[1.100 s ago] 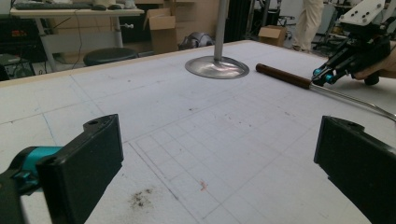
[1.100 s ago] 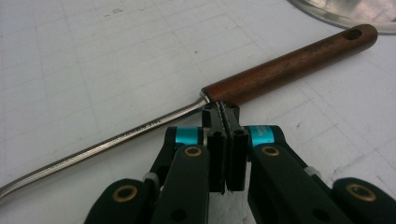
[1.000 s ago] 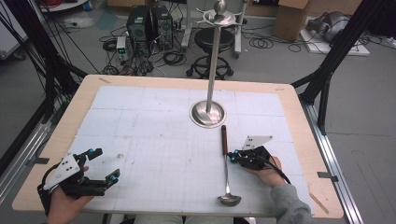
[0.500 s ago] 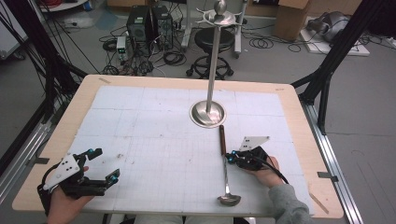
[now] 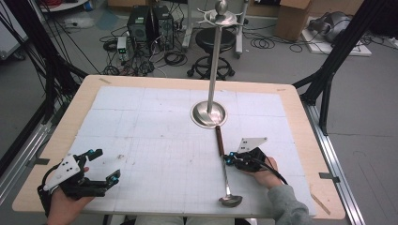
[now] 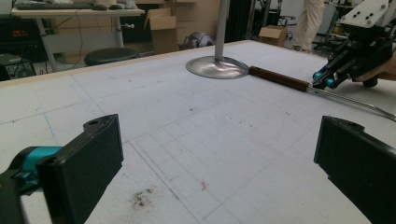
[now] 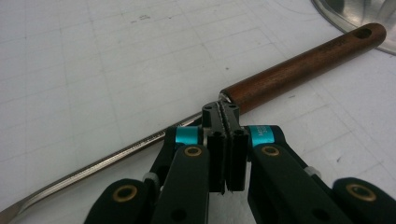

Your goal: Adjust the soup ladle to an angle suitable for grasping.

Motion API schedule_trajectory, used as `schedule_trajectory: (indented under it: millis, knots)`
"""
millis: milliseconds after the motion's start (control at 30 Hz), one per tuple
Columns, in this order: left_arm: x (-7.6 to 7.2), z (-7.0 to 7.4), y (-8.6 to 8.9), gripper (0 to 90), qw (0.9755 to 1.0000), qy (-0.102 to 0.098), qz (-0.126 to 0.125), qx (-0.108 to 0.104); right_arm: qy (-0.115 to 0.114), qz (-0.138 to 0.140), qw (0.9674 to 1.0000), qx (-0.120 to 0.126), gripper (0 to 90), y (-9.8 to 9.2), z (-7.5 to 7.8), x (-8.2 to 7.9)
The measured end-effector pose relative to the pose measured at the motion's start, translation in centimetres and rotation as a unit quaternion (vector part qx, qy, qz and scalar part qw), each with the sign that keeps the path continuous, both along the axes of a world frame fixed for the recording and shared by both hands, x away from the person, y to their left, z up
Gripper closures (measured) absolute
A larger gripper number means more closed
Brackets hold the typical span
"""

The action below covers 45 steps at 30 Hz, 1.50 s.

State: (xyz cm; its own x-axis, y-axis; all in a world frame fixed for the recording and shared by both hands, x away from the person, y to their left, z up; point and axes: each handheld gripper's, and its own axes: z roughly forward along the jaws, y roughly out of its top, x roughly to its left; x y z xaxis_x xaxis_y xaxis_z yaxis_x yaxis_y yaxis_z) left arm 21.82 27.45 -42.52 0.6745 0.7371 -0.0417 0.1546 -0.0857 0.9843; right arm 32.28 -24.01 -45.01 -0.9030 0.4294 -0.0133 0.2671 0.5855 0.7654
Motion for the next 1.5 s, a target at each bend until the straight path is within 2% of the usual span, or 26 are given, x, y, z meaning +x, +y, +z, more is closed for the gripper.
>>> schedule_trajectory:
  millis: [300,1100,1233,1333,1500]
  knots:
    - [0.0,0.0,0.0,1.8,1.0000,0.000,0.000,0.000,0.000,0.007,1.0000,0.002,89.9,0.2,0.0,0.0]
    - [0.0,0.0,0.0,1.8,1.0000,-0.001,0.002,-0.002,0.002,0.046,0.9989,-0.005,89.9,2.3,0.2,-0.6]
    - [0.0,0.0,0.0,1.8,1.0000,0.000,0.002,-0.001,-0.002,0.054,0.9985,0.011,89.9,2.2,0.8,-1.2]
    - [0.1,0.0,0.0,1.8,1.0000,0.000,0.000,0.001,0.002,0.071,0.9973,0.021,89.9,2.3,1.2,-1.7]
    - [0.2,0.1,-0.2,1.8,1.0000,-0.001,-0.002,0.000,0.019,0.108,0.9939,0.011,89.9,2.9,1.2,-2.6]
